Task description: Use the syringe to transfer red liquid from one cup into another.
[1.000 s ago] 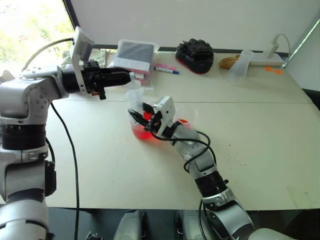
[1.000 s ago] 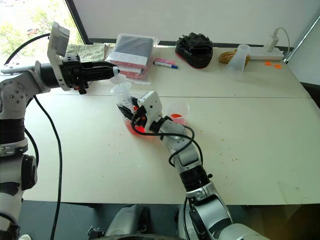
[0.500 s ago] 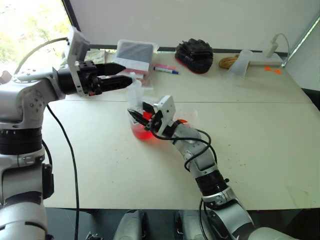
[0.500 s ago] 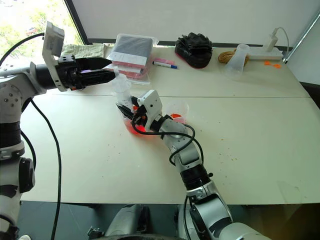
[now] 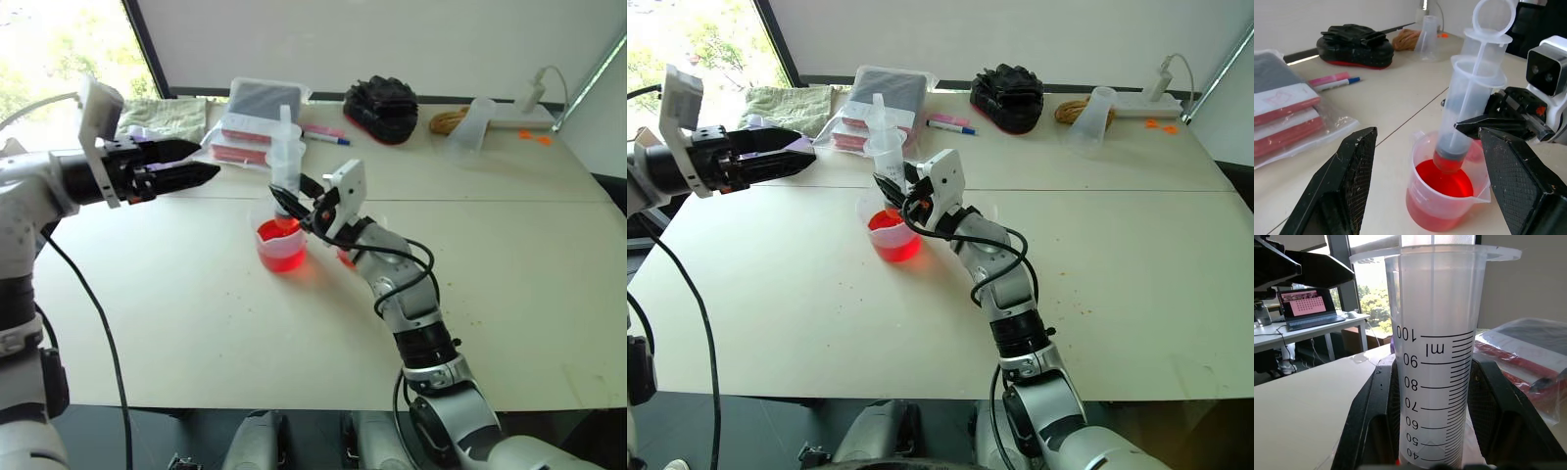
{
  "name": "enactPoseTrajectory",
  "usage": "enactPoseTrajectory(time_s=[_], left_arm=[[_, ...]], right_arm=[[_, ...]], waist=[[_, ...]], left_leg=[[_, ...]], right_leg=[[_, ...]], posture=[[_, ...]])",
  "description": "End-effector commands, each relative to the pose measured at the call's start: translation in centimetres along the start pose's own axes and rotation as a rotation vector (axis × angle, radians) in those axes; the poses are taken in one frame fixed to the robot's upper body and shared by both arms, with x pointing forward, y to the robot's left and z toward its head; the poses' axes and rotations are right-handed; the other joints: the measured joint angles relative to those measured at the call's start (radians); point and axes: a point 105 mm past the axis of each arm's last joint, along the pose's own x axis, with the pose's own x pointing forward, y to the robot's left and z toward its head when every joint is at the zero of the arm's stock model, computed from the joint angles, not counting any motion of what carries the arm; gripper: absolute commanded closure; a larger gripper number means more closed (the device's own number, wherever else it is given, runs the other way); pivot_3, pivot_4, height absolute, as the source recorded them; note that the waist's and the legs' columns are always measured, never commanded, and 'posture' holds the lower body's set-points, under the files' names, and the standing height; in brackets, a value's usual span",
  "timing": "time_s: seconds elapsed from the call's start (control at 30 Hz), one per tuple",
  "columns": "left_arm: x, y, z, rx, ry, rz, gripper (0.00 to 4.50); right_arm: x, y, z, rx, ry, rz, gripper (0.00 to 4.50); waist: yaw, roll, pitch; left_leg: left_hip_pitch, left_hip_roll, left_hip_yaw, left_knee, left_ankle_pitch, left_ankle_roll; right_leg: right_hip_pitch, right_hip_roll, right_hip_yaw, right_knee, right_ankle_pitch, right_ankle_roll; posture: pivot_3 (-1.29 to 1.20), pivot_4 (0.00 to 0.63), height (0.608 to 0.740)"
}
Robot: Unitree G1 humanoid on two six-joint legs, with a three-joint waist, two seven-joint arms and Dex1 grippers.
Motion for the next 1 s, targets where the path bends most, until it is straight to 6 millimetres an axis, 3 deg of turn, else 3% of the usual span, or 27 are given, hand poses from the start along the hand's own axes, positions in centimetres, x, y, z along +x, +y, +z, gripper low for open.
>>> enactPoseTrajectory(time_s=[0.03,0.3,0.57,0.67,0.8,1.0], left_arm=[[-1.2,-0.5,1.9,0.046,-0.06,0.013,1.07],[0.3,-1.3,2.0,0.041,-0.104,-0.028,1.07],[2.8,-1.2,2.5,0.034,-0.154,-0.102,1.07],[4.0,-1.2,2.7,0.031,-0.173,-0.141,1.07],[5.8,-1.4,3.0,0.026,-0.195,-0.206,1.07],[7.9,-2.1,3.6,0.031,-0.212,-0.302,1.07]], right_arm=[[0.2,0.4,3.4,-0.032,-0.092,0.025,3.16],[0.0,0.5,4.7,-0.052,-0.07,0.034,3.16],[-1.7,-2.0,11.6,-0.049,-0.149,-0.054,3.16],[-2.9,-3.0,13.3,-0.069,-0.165,-0.106,3.16],[-5.1,-4.0,13.6,-0.121,-0.13,-0.185,3.16],[-7.4,-4.5,10.9,-0.136,-0.045,-0.283,3.16]], waist=[[0.0,0.0,0.0],[0.0,0.0,0.0],[0.004,0.0,0.0],[0.005,0.0,0.0],[0.006,0.0,0.0],[0.002,0.0,0.0]], left_leg=[[0.0,0.0,0.0,0.0,0.0,0.0],[0.0,0.0,0.0,0.0,0.0,0.0],[0.0,-0.001,0.0,0.0,0.0,0.0],[0.0,-0.001,0.0,0.0,-0.001,0.003],[0.0,-0.001,0.001,0.0,-0.002,0.004],[-0.001,-0.001,0.001,0.0,-0.003,0.006]], right_leg=[[0.0,0.0,0.0,0.0,0.0,0.0],[0.0,-0.001,0.0,0.0,0.0,0.0],[0.0,-0.002,-0.001,0.0,0.0,0.0],[0.0,-0.002,-0.001,0.0,0.0,0.0],[0.0,-0.002,-0.001,0.0,0.0,0.0],[0.0,0.001,-0.001,-0.001,0.0,0.0]], posture=[[0.0,0.15,0.74],[0.0,0.15,0.74],[0.0,0.15,0.74],[0.0,0.15,0.74],[0.0,0.15,0.74],[0.0,0.15,0.74]])
